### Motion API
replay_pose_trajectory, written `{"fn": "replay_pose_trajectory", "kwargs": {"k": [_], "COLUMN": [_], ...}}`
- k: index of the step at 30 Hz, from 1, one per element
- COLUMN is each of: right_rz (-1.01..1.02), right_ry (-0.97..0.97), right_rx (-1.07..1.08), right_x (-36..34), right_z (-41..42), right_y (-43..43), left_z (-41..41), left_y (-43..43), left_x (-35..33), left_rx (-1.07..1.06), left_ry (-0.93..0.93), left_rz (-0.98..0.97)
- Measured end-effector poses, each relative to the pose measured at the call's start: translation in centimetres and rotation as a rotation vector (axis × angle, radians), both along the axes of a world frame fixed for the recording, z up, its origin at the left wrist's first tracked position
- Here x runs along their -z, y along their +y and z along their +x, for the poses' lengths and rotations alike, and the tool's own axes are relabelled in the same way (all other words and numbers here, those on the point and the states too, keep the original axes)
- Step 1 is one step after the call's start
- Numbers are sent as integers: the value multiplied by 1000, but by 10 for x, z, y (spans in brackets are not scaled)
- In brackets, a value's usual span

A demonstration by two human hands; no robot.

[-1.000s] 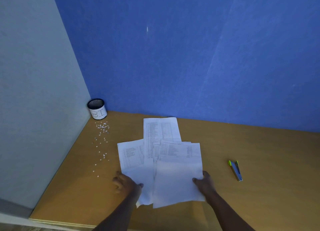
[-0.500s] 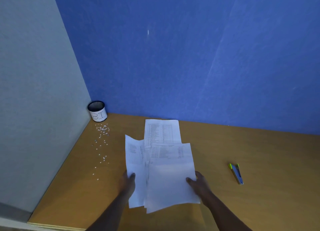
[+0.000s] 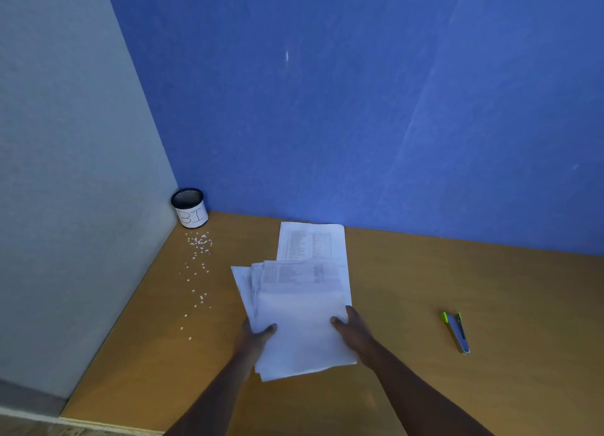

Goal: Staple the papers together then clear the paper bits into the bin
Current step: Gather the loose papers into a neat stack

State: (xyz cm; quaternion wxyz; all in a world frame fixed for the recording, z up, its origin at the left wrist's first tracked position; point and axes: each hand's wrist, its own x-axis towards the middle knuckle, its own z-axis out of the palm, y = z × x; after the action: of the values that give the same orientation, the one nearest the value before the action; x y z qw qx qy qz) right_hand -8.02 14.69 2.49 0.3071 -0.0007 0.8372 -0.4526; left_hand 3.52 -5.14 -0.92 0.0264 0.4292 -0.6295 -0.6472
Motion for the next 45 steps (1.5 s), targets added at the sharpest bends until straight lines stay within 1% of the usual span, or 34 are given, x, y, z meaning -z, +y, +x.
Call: {"fn": "replay_pose_trajectory", "kwargs": {"k": [2,5,6,8,10,12,15,21,25,31,34,37,39,45], "right_rz": [51,204,275,430,551,604,594,568,548,344,372,544,586,387], "right_ry": [47,206,249,317,341,346,389,425,364,206,167,124,100,114], "right_rx": [-66,-154,-214,-405,-553,-586,-484,-229,-67,168,191,181,185,291], "right_x": [-2,-1,-1,3,7,14,23,29,28,28,29,26,24,25], "right_z": [-4,-13,-15,-20,-23,-24,-22,-21,-21,-25,-25,-24,-23,-21], "right_y": [-5,-9,-9,-5,0,7,18,44,52,56,56,56,58,76], "left_z": [-1,-1,0,1,2,4,7,12,16,23,26,26,26,28], "left_y": [-2,-7,-9,-12,-15,-17,-18,-21,-24,-27,-29,-29,-28,-29], "left_x": [0,2,3,5,7,9,8,5,6,4,5,5,4,0], "left_rx": [1,4,4,-7,-19,-22,-23,2,30,34,20,-10,-30,-67], "left_ry": [-16,-47,-58,-78,-93,-107,-122,-86,-70,-45,-59,-67,-74,-86], "left_rz": [6,-19,-30,-42,-53,-68,-96,-121,-132,-117,-113,-126,-137,-168]}}
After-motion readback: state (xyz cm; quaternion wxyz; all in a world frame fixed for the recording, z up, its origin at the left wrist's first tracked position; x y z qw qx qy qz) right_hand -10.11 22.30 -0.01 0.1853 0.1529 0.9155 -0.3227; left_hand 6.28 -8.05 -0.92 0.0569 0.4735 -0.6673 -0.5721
